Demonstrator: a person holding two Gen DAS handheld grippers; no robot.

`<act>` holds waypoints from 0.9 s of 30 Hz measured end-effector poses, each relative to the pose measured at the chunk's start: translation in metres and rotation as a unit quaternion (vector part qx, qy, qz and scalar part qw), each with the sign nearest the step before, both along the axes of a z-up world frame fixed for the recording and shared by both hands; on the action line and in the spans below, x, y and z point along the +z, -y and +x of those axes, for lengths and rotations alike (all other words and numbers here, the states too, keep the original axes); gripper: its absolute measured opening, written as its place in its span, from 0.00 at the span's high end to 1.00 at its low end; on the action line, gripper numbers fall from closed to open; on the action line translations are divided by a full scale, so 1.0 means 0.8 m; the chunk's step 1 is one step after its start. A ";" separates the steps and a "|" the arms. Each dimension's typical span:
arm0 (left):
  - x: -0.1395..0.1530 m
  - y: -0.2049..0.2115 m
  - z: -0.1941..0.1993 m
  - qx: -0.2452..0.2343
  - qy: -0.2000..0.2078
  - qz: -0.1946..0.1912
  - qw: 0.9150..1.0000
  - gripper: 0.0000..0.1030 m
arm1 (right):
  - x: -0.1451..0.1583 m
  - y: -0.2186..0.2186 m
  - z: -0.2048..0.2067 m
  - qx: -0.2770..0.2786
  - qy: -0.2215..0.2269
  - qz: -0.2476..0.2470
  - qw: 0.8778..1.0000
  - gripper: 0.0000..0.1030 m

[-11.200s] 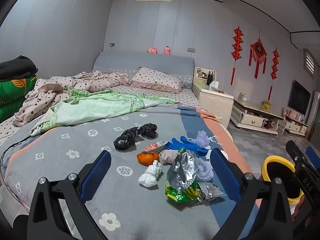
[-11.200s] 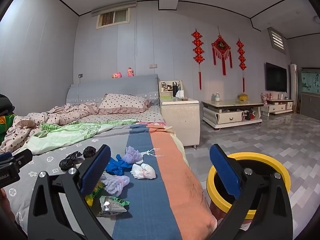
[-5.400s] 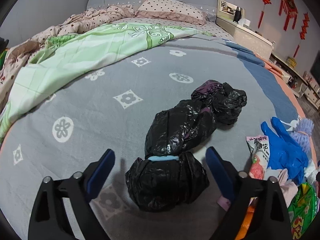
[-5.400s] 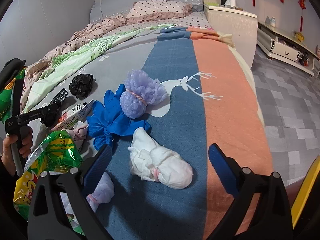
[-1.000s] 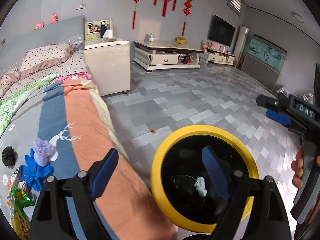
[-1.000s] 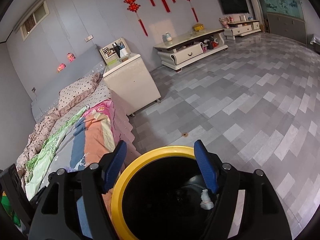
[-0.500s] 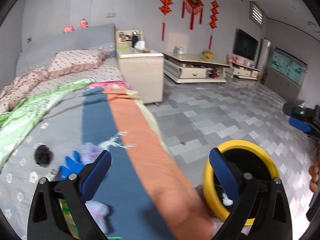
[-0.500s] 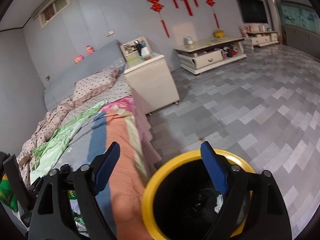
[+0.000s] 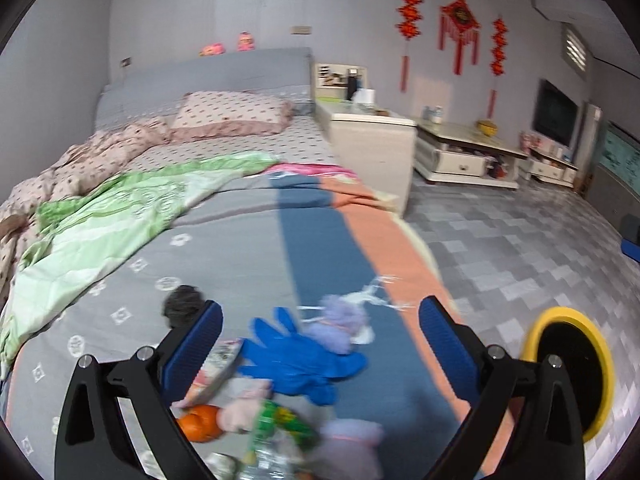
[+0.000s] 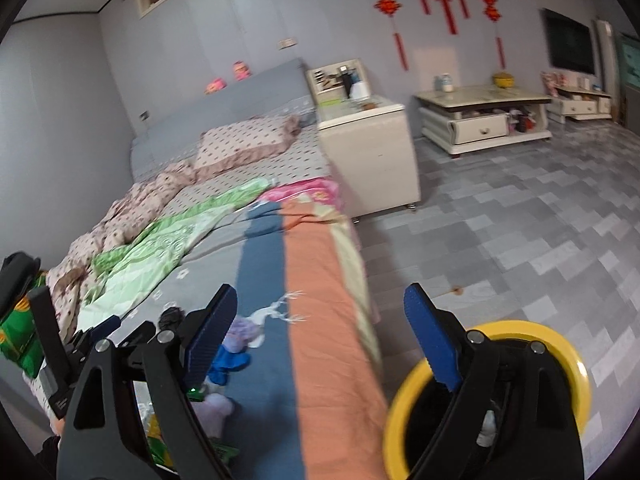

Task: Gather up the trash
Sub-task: 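Return both tools to the bed and grasp the black bag with the left tool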

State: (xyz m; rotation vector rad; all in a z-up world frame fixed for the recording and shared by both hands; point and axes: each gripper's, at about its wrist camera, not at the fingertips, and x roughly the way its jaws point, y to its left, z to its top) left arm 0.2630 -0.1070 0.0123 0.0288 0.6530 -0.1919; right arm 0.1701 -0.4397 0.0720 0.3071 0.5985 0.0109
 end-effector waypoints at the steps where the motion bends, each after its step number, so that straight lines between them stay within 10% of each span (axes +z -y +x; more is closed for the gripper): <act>1: -0.001 -0.013 0.006 0.010 -0.003 -0.001 1.000 0.08 | 0.001 -0.014 0.009 0.009 0.000 -0.002 1.000 0.21; 27: -0.125 -0.174 0.145 0.140 -0.082 0.017 0.987 0.08 | -0.152 -0.213 0.216 0.105 -0.092 -0.034 0.990 0.21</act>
